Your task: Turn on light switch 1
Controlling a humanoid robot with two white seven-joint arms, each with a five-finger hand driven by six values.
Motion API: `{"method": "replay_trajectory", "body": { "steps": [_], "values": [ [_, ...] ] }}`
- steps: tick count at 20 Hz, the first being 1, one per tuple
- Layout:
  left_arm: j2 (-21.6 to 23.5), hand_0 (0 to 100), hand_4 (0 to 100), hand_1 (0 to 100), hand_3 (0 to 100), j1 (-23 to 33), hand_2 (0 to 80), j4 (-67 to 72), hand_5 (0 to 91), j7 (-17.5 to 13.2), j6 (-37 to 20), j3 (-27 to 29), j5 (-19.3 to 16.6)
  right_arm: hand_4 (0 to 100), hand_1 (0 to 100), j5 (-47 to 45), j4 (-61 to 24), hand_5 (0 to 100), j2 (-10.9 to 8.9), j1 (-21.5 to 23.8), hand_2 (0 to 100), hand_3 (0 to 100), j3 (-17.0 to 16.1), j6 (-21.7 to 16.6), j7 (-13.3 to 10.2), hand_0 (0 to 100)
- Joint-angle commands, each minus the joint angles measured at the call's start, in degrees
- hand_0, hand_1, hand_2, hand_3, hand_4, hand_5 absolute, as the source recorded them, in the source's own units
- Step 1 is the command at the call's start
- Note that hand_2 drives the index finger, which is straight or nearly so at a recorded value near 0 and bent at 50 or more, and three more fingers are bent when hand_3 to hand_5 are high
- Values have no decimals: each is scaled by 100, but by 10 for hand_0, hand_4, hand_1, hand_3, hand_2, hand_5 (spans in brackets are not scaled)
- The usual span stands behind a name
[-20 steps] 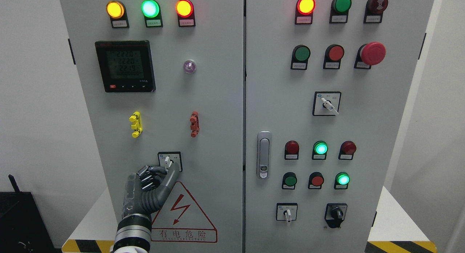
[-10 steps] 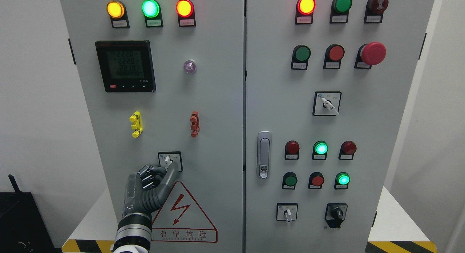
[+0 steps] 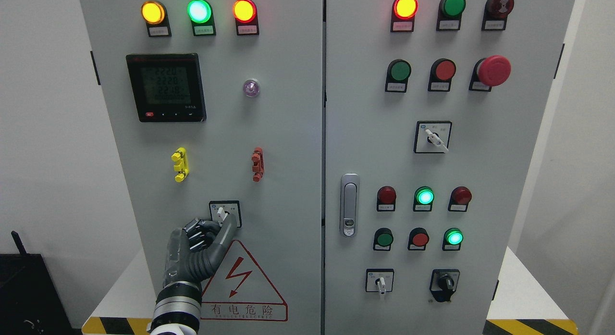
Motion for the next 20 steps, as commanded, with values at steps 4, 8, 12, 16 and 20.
{"method": "replay_trajectory", "body": {
  "steps": [4,8,12,16,20],
  "values": [
    [-1,323,895,611,924,-16,593,2,761,7,-11,192,4,0,0,-141,0,0,0,0,0,0,0,-6,2,0],
    [-1,352,895,583,925,-16,593,2,762,7,-11,192,4,0,0,-141,0,0,0,0,0,0,0,3,2,0],
    [-1,374,895,565,926,-16,593,2,760,7,-11,192,4,0,0,-141,0,0,0,0,0,0,0,3,2,0],
    [-1,439,896,557,929,-16,592,2,762,-2,-11,201,4,0,0,-141,0,0,0,0,0,0,0,3,2,0],
    [-1,522,896,577,931,-7,591,11,761,-2,-11,201,4,0,0,-141,0,0,0,0,0,0,0,3,2,0]
  ]
}}
